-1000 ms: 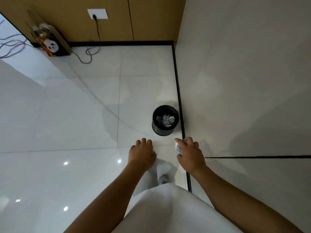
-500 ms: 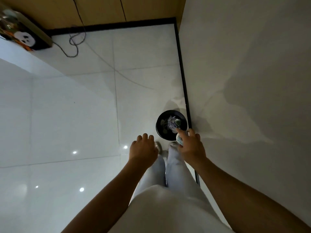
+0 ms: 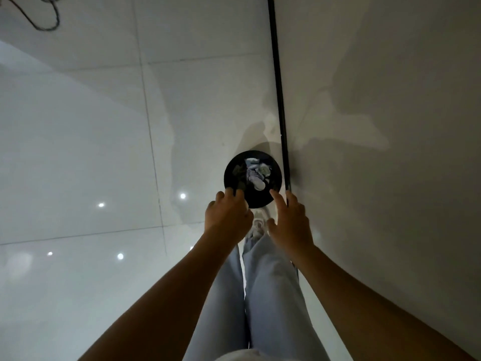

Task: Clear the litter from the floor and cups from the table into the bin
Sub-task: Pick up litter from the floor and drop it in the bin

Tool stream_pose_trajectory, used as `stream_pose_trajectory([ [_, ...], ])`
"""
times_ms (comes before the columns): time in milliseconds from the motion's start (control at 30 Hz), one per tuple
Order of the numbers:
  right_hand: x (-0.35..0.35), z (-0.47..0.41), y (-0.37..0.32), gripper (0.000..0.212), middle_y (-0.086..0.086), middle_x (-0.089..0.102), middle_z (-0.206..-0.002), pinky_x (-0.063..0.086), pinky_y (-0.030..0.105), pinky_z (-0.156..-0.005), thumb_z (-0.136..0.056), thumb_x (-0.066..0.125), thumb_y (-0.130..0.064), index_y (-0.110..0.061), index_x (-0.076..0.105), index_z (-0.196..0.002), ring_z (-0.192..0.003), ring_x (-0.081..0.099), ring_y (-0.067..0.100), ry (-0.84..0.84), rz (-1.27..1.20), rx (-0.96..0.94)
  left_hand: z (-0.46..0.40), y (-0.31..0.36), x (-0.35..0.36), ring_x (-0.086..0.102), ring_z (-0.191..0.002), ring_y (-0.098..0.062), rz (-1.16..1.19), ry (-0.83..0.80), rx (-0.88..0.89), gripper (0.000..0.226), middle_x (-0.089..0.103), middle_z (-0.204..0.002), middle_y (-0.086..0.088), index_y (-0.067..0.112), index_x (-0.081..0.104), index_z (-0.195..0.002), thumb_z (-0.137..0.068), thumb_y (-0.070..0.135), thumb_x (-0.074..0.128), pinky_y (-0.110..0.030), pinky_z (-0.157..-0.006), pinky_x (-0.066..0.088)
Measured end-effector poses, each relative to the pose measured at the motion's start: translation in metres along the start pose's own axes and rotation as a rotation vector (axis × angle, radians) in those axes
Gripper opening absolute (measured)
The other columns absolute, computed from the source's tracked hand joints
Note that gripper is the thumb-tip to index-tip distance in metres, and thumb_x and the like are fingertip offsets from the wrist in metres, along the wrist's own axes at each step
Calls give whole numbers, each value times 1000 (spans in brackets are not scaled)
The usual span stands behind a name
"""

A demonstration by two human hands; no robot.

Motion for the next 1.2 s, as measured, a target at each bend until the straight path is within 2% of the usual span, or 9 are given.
stream_pose_trajectory([
  [100, 3, 0, 20, 67, 8, 16, -159, 36, 43, -111, -95, 55, -31, -30, 20, -151, -142, 24, 29, -23, -36, 59, -24, 12, 9, 54, -105, -21, -33, 4, 9, 49, 55, -119, -6, 13, 44, -129, -93, 45, 50, -28, -76, 43],
  [167, 4, 1, 29, 67, 8, 14, -159, 36, 42, -111, -95, 54, -36, -29, 18, -151, -142, 25, 29, -41, -27, 80, -40, 19, 18, 50, -117, -25, -15, -79, 3, 65, 50, -130, -9, 13, 37, -138, -90, 54, 51, -35, -86, 48],
  [267, 1, 2, 35, 68, 9, 16, -158, 37, 39, -108, -94, 55, -37, -29, 18, -151, -140, 28, 28, -31, -22, 84, -51, 25, 28, 37, -134, -30, 61, -236, -36, 84, 35, -147, -12, 13, 22, -148, -86, 62, 52, -45, -101, 45],
  [333, -3, 2, 33, 67, 8, 17, -158, 37, 38, -108, -95, 55, -35, -28, 19, -151, -139, 30, 27, -22, -9, 76, -48, 26, 26, 36, -134, -30, 31, -231, -44, 76, 36, -148, -11, 14, 26, -147, -90, 60, 46, -45, -102, 43],
  [467, -16, 7, 13, 68, 9, 22, -156, 39, 37, -107, -94, 56, -34, -26, 20, -151, -138, 32, 27, -30, 39, 22, -22, 18, 6, 44, -126, -24, -28, -110, -11, 53, 48, -136, -7, 14, 38, -139, -96, 47, 42, -37, -100, 41],
  [667, -52, 30, -57, 62, 8, 31, -152, 37, 36, -106, -93, 57, -29, -22, 28, -148, -136, 34, 27, 5, 119, -150, 35, -5, -44, 40, -130, -24, -98, -90, -30, 49, 46, -139, -7, 14, 38, -138, -100, 44, 34, -35, -108, 33],
  [800, -69, 55, -106, 58, 9, 32, -152, 34, 38, -111, -95, 52, -32, -19, 31, -148, -138, 31, 28, 4, 204, -265, 71, -20, -79, 37, -134, -24, -83, -61, -91, 48, 44, -141, -7, 13, 37, -139, -100, 41, 33, -36, -112, 28],
  [900, -70, 76, -136, 60, 7, 24, -155, 29, 41, -114, -95, 52, -28, -22, 27, -149, -141, 24, 29, -56, 279, -309, 100, -33, -100, 39, -131, -23, -52, -4, -166, 45, 45, -138, -6, 14, 40, -136, -100, 40, 33, -35, -112, 29],
  [1200, -59, 153, -188, 54, 4, 31, -150, 32, 36, -109, -95, 48, -22, -25, 29, -146, -134, 32, 25, -126, 518, -646, 206, -56, -116, 43, -125, -23, 148, 141, -516, 42, 50, -132, -6, 13, 44, -131, -100, 39, 34, -34, -107, 33],
])
Point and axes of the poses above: each hand's wrist, its own z-axis away from the middle knuckle, its own x-axis out of the palm, y = z × x, the point moved 5 cm from there along -z, towards the middle knuckle
